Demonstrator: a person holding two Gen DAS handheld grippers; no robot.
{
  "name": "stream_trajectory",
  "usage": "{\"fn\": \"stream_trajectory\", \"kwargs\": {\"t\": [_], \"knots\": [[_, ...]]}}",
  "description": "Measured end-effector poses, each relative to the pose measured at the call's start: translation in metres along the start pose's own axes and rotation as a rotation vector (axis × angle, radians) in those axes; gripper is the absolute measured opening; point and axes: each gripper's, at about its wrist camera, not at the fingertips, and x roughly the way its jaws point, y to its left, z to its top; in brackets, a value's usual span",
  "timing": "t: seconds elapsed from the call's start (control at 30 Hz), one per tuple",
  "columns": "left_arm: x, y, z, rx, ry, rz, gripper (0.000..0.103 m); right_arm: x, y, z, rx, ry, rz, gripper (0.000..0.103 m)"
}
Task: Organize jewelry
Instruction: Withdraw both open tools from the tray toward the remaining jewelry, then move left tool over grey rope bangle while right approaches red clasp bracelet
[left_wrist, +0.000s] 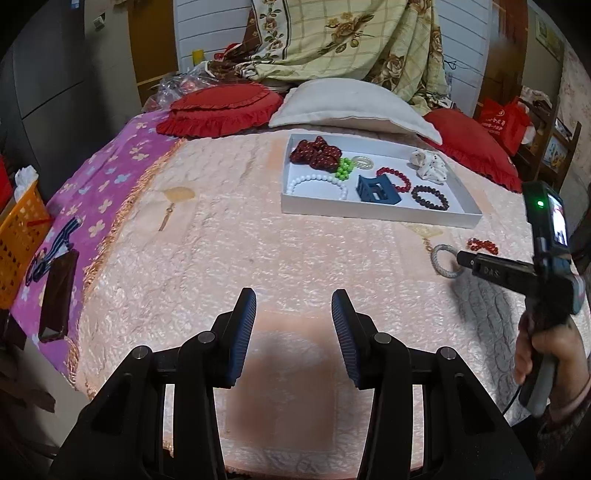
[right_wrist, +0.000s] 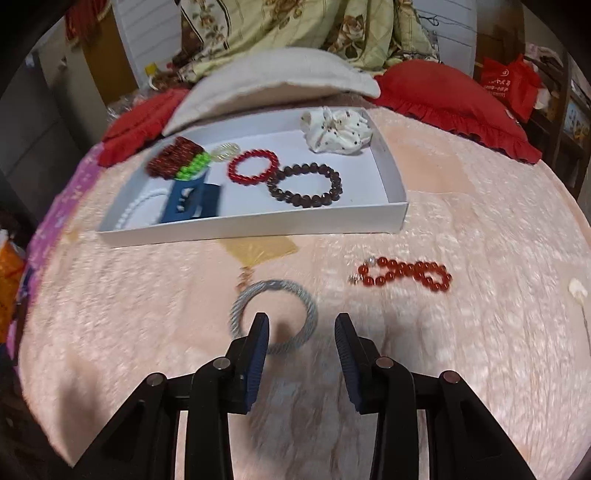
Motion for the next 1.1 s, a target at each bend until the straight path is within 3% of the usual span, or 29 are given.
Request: {"fn": "stream_trajectory", "kwargs": {"t": [0.17, 0.37, 0.47, 0.6, 0.83, 0.97, 1.1], "knots": [[0.008, 0.006, -0.002, -0.023, 0.022, -0.005, 0.042, 0.013, 0.007, 0.000, -0.014, 0.030, 0.011, 0.022], [0.010, 0.004, -0.002, -0.015, 0.024, -0.010, 0.042, 0.008, 0.040, -0.012, -0.080, 0.062, 0.188, 0.022], [0.011, 0.001, -0.003, 0.004, 0.028, -0.007, 0.042, -0.006, 0.044, -0.017, -0.086, 0.031, 0.216, 0.022], [0.015, -0.006, -0.005, 0.025, 0.039, -0.009, 0.042, -0.037, 0.011, -0.022, -0.019, -0.045, 0.208, 0.038], [0.026, -0.030, -0.009, 0.079, 0.067, -0.024, 0.042, -0.061, -0.085, -0.043, 0.184, -0.088, 0.095, 0.039], [0.028, -0.044, -0.011, 0.110, 0.080, -0.012, 0.042, -0.066, -0.103, -0.049, 0.236, -0.112, 0.088, 0.039], [0.029, -0.051, -0.011, 0.135, 0.090, 0.018, 0.042, -0.057, -0.100, -0.047, 0.203, -0.107, 0.100, 0.039]]}}
